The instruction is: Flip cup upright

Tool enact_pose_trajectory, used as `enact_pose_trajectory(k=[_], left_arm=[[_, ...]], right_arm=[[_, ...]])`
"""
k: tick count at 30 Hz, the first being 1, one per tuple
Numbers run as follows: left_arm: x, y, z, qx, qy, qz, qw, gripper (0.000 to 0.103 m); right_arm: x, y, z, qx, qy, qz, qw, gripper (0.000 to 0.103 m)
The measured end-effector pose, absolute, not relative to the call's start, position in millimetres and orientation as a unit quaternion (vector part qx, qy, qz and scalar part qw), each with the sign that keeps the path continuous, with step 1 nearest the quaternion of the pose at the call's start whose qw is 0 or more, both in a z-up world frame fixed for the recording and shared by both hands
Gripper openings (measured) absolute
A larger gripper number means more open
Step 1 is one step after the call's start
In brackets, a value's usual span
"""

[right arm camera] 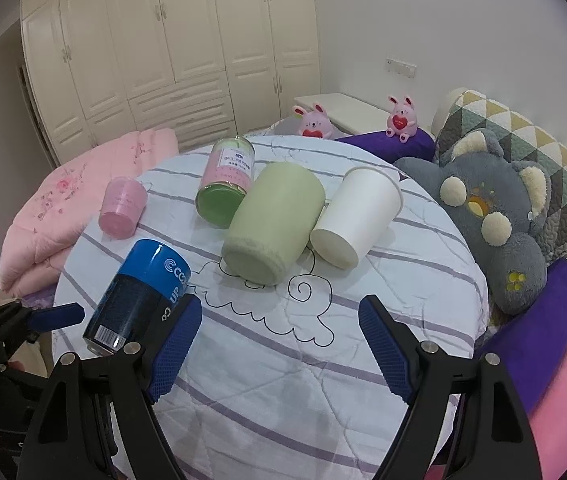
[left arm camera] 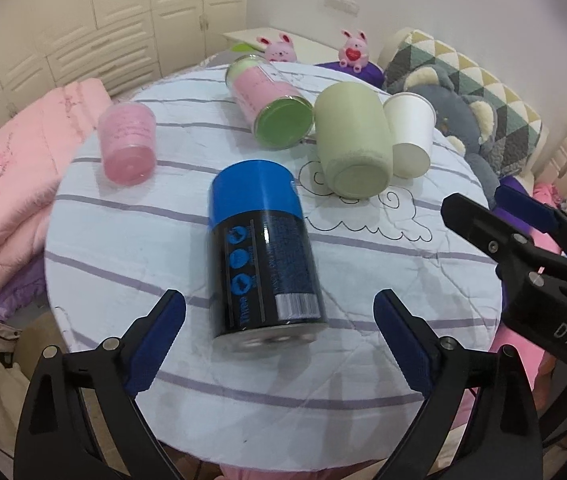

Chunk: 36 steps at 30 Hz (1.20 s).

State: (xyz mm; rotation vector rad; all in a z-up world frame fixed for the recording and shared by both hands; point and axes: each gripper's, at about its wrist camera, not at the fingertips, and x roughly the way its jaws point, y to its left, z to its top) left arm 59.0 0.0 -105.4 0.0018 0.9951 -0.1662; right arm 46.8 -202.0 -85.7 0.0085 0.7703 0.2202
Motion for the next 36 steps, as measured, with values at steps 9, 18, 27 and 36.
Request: enact_pose_trajectory(k=[9,18,27,36], left_arm=[[38.4,10.9,-78.7,-0.010,0.432,-0.062,0.900,0.097],[23.9,22.0,-61.5,-0.008,0.405,-0.020,0.914,0.097],[20.9,27.6,-64.5,-0.005,0.407,-0.008,0.913,0.097],[23.1,34.9,-70.1,-0.007,0.415,-0.008,0.910,0.097]], right_arm=[[33.1,-198.2,-73.4,0.003,0.358,0.108,0.927,0.082],[20.5,-192.2,-58.8,0.003,0.339,0.106,0.935,0.082],[17.5,-185.6,-58.6,-0.005,0.341,0.108,0.934,0.082],[21.5,-178.9,-63.5,-0.006,0.354,0.114,0.928,0.082]])
